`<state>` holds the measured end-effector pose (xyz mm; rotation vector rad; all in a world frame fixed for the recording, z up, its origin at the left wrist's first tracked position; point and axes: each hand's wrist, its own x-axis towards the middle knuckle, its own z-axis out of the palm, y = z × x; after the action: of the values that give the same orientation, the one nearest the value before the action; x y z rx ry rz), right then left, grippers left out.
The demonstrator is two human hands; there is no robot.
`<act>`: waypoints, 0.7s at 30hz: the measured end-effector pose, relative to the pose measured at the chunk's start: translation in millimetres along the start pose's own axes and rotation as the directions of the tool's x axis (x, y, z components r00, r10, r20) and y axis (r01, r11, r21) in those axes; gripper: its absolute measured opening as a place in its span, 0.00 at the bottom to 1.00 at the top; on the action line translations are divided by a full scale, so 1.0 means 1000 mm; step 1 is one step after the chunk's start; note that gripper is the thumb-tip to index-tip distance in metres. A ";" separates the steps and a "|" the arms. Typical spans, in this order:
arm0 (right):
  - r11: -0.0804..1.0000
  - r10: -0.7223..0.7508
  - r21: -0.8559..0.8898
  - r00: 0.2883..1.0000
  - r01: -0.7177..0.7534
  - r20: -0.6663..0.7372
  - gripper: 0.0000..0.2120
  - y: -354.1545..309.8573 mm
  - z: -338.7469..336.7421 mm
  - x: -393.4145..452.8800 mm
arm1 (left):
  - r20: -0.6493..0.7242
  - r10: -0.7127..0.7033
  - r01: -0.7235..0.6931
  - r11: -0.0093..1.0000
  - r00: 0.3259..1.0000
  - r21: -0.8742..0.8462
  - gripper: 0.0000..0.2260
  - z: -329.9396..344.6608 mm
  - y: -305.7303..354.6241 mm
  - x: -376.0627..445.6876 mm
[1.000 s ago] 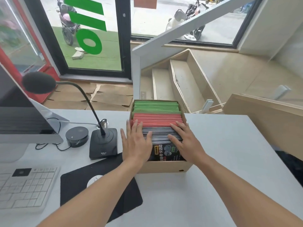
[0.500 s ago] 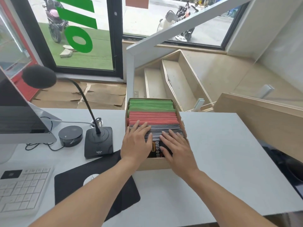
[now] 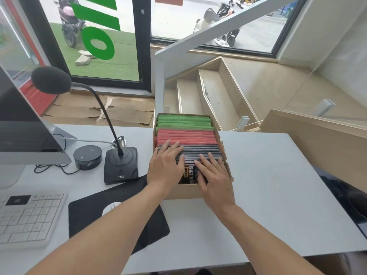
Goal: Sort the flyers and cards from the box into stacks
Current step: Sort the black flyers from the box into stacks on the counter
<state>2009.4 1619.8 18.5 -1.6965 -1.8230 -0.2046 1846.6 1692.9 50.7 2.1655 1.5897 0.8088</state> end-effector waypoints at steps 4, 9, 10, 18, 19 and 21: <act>0.996 -0.054 -0.074 0.996 0.048 -0.077 0.15 -0.002 -0.003 -0.003 | -0.002 -0.003 0.003 1.000 1.000 -0.003 0.18 0.000 0.000 0.000; 0.982 -0.099 -0.174 0.989 0.079 -0.108 0.14 -0.003 -0.006 -0.004 | -0.014 -0.001 0.001 1.000 1.000 -0.003 0.18 -0.001 0.002 -0.001; 0.981 -0.098 -0.179 0.988 0.076 -0.117 0.13 -0.003 -0.007 -0.004 | -0.015 0.001 -0.001 1.000 1.000 -0.006 0.18 -0.001 0.002 0.000; 0.995 -0.046 -0.092 0.999 0.049 0.025 0.06 -0.017 -0.017 0.004 | -0.038 -0.022 0.017 0.992 0.999 -0.123 0.21 -0.004 -0.001 -0.007; 0.991 -0.070 -0.112 0.996 0.076 0.054 0.07 -0.016 -0.017 0.006 | -0.057 -0.021 0.012 0.989 0.998 -0.151 0.21 -0.007 -0.001 -0.009; 0.989 -0.100 -0.104 0.992 0.108 0.075 0.06 -0.015 -0.023 0.008 | -0.105 -0.001 -0.019 0.982 0.994 -0.190 0.23 -0.012 0.002 -0.014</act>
<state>2003.1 1612.7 45.6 -1.7017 -1.9866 -0.2958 1837.2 1678.5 58.0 2.0264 1.4842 1.0483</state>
